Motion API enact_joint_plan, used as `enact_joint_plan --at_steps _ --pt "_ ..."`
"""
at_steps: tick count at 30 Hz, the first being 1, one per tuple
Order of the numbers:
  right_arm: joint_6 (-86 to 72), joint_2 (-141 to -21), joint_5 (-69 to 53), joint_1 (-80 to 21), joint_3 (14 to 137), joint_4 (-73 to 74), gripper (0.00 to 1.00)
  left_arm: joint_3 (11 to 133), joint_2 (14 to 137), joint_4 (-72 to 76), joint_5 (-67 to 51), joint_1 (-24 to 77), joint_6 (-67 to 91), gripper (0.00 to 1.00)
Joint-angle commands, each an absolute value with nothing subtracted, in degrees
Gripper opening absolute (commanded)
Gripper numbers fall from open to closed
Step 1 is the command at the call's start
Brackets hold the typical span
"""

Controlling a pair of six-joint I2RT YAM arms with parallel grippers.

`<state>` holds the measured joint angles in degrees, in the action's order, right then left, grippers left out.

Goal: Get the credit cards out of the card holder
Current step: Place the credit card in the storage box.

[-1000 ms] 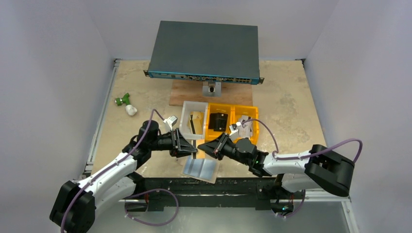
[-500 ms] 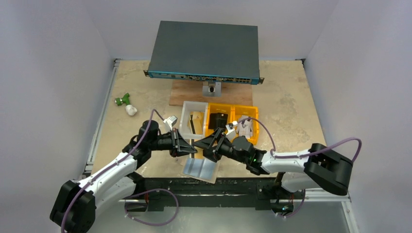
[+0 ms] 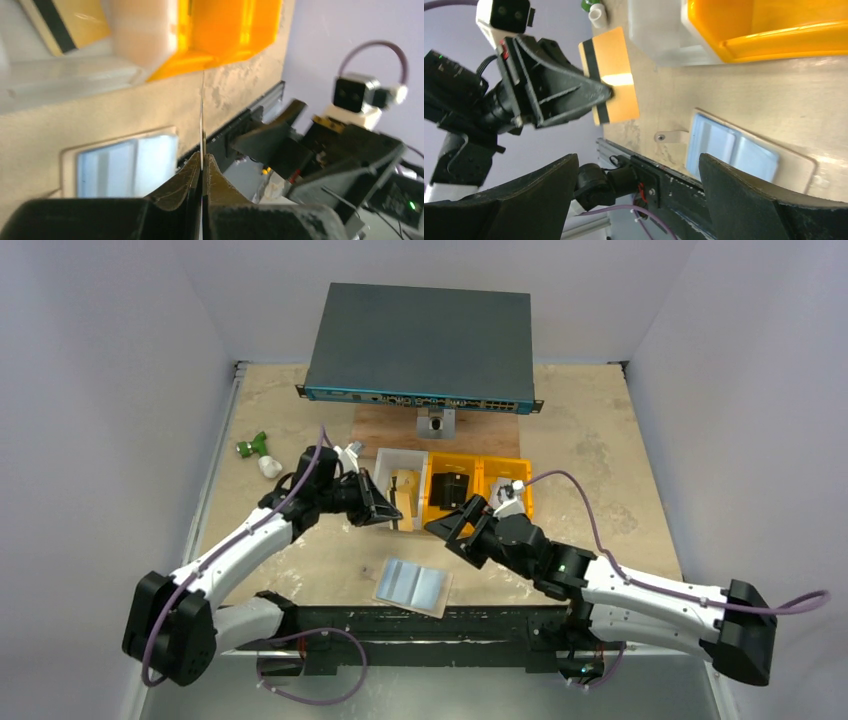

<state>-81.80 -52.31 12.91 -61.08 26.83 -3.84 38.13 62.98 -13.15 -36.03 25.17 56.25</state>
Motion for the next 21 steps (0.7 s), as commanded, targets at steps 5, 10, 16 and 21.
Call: enact_joint_plan --at_steps 5,10,16,21 --pt "-75.3 -42.5 20.9 -61.2 30.3 13.5 0.92 48.2 76.6 -13.4 -29.5 23.3 49.8 0.0" --pt "-73.4 -42.1 20.2 -61.2 31.2 16.0 0.92 51.7 83.5 -12.3 -28.0 22.3 48.8 0.0" --pt "-72.2 -43.4 19.4 -61.1 31.8 15.8 0.92 54.2 88.5 -11.7 -28.5 21.9 48.8 0.02" --pt "-71.1 -45.5 18.2 -61.2 32.3 14.5 0.92 54.7 89.0 -12.5 -28.6 21.8 48.8 0.19"
